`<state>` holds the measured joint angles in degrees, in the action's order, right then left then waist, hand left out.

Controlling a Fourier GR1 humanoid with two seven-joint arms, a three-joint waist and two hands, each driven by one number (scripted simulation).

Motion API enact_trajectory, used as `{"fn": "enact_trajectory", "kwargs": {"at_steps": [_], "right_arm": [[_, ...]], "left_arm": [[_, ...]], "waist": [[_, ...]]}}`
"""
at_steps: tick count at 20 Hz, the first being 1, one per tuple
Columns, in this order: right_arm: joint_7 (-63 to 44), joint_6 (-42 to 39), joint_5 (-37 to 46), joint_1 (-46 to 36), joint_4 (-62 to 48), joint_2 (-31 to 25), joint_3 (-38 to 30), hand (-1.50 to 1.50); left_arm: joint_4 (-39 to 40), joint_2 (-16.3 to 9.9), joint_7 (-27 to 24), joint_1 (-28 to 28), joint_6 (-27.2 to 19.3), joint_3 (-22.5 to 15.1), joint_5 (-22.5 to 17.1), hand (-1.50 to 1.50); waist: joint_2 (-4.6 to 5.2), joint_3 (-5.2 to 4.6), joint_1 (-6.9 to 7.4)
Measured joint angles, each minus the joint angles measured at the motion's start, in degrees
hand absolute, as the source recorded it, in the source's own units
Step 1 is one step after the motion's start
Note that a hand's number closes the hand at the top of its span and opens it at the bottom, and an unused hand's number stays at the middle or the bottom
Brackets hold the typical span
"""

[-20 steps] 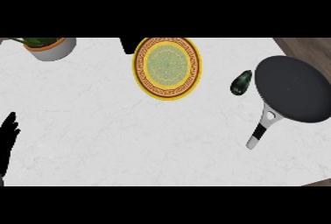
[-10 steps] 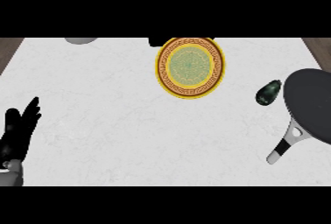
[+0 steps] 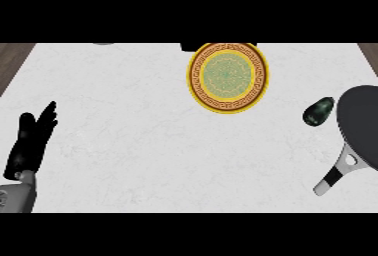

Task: Pick the eggplant from the plate and place it in the pan

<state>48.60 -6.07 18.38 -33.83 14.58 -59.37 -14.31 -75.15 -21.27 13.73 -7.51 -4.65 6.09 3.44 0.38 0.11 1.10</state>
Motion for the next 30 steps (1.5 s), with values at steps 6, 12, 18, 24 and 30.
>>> {"fn": "enact_trajectory", "kwargs": {"at_steps": [6, 12, 18, 24, 30], "right_arm": [[-5.39, 2.88, 2.81, -5.15, -1.76, 5.80, 2.07, 1.50], [-6.65, 5.60, 4.64, -7.46, -4.57, 11.62, 3.13, 1.50], [-8.09, 4.15, 4.07, -9.04, -7.64, 16.58, 2.32, -1.50], [-8.69, 3.89, 3.38, -9.76, -9.00, 21.49, 1.51, -1.50], [-6.69, 3.72, 0.29, -10.25, -8.74, 23.68, -1.67, -1.50]], "left_arm": [[-0.42, 0.91, 0.03, -0.20, -0.48, -0.55, 1.28, 0.00], [-0.36, 0.90, 0.16, -0.86, 0.35, -0.43, 1.36, 0.00], [-0.32, 1.21, -0.01, -1.44, 0.54, -0.31, 1.44, 0.00], [-0.46, 0.83, 0.45, -1.88, 1.43, 0.16, 1.01, 0.00], [0.70, 1.50, -0.44, -2.17, 1.00, 0.19, 1.54, 0.00]], "waist": [[0.17, 0.03, 0.67], [0.45, 0.10, 1.25], [0.76, 0.19, 1.92], [0.92, 0.21, 2.31], [0.93, 0.15, 2.05]]}}
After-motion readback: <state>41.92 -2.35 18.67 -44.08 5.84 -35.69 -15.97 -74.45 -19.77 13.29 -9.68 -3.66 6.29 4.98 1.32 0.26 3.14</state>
